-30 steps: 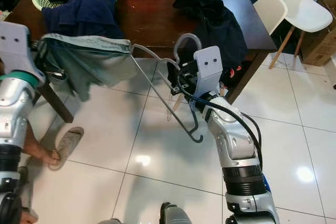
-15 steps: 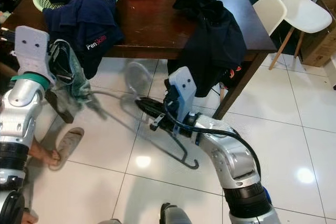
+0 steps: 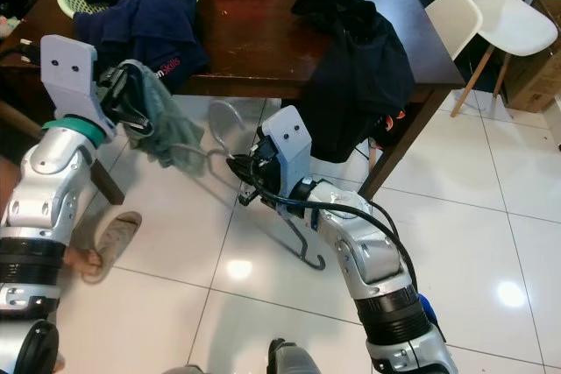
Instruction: Hang hanger
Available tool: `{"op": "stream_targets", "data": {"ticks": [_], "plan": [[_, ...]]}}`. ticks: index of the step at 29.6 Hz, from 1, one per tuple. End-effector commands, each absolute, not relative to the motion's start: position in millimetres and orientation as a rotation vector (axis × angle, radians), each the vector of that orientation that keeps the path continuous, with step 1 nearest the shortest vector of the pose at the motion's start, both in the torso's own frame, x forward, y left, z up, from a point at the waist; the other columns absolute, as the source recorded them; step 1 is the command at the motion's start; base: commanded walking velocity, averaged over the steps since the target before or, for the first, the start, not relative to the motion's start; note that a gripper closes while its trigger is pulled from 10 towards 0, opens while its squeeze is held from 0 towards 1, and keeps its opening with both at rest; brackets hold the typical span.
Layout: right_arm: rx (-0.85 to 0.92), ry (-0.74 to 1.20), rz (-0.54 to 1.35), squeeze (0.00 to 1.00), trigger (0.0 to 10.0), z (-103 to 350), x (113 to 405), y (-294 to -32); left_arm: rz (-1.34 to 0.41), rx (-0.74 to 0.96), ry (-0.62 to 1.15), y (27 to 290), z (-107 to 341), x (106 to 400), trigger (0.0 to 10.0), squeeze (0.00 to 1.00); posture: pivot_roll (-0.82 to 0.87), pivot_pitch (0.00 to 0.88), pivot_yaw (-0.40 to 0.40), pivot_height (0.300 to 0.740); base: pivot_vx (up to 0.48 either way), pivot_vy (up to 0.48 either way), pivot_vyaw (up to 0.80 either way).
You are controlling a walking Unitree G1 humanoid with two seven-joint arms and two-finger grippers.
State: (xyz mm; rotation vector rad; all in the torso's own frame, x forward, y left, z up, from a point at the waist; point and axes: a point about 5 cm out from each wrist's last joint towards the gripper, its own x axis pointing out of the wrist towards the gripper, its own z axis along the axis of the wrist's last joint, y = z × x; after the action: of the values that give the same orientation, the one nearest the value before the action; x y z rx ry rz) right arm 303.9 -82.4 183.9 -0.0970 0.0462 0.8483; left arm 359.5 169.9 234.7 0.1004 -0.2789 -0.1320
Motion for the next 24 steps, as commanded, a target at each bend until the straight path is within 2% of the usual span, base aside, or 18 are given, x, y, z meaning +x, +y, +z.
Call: {"op": "stream_targets", "data": {"ticks": [1,3,5,6,8,10,14,16,18,20,24], "plan": [[-0.123,0.045,0.807,0.00,10.0,181.4,307.5,-77.0,-0.170,0.057,-0.269,162.4,234.4,358.2,10.0,0.00,0.00,0.086,0.039,0.740,0.000,0.000,0.00],[-0.123,0.045,0.807,0.00,10.0,181.4,307.5,-77.0,-0.170,0.057,-0.269,162.4,234.4,358.2,10.0,0.00,0.00,0.086,0.039,0.740,0.000,0.000,0.00],[-0.027,0.077,0.616,0.00,10.0,180.1,324.7,-78.1,-0.217,0.079,-0.264,150.3,228.6,354.8,10.0,0.00,0.00,0.088,0.037,0.740,0.000,0.000,0.00],[-0.027,0.077,0.616,0.00,10.0,180.1,324.7,-78.1,-0.217,0.079,-0.264,150.3,228.6,354.8,10.0,0.00,0.00,0.088,0.037,0.740,0.000,0.000,0.00],[0.124,0.116,0.453,0.00,10.0,178.2,338.4,-85.0,-0.264,0.099,-0.251,141.3,222.1,349.3,10.0,0.00,0.01,0.088,0.036,0.740,0.000,0.000,0.00],[0.172,0.122,0.390,0.00,10.0,178.0,343.3,-91.0,-0.286,0.101,-0.242,138.6,219.0,345.5,10.0,0.00,0.01,0.088,0.033,0.740,0.000,0.000,0.00],[0.193,0.122,0.356,0.00,10.0,178.0,346.0,-95.0,-0.298,0.101,-0.236,137.2,217.2,343.1,10.0,0.00,0.01,0.088,0.033,0.740,0.000,0.000,0.00],[0.216,0.125,0.260,0.00,10.0,176.4,352.2,-111.1,-0.321,0.106,-0.219,138.8,213.2,335.6,10.0,0.00,0.01,0.090,0.026,0.740,0.000,0.000,0.00],[0.216,0.125,0.260,0.00,10.0,176.4,352.2,-111.1,-0.321,0.106,-0.219,138.8,213.2,335.6,10.0,0.00,0.01,0.090,0.026,0.740,0.000,0.000,0.00],[0.254,0.138,0.185,0.00,10.0,173.3,355.2,-126.1,-0.296,0.119,-0.208,146.1,210.5,331.8,10.0,0.00,0.01,0.086,0.020,0.740,0.000,0.000,0.00],[0.284,0.154,0.141,0.00,10.0,169.7,356.0,-134.3,-0.253,0.128,-0.211,153.9,211.2,331.5,10.0,0.00,0.01,0.085,0.020,0.740,0.000,0.000,0.00]]}}
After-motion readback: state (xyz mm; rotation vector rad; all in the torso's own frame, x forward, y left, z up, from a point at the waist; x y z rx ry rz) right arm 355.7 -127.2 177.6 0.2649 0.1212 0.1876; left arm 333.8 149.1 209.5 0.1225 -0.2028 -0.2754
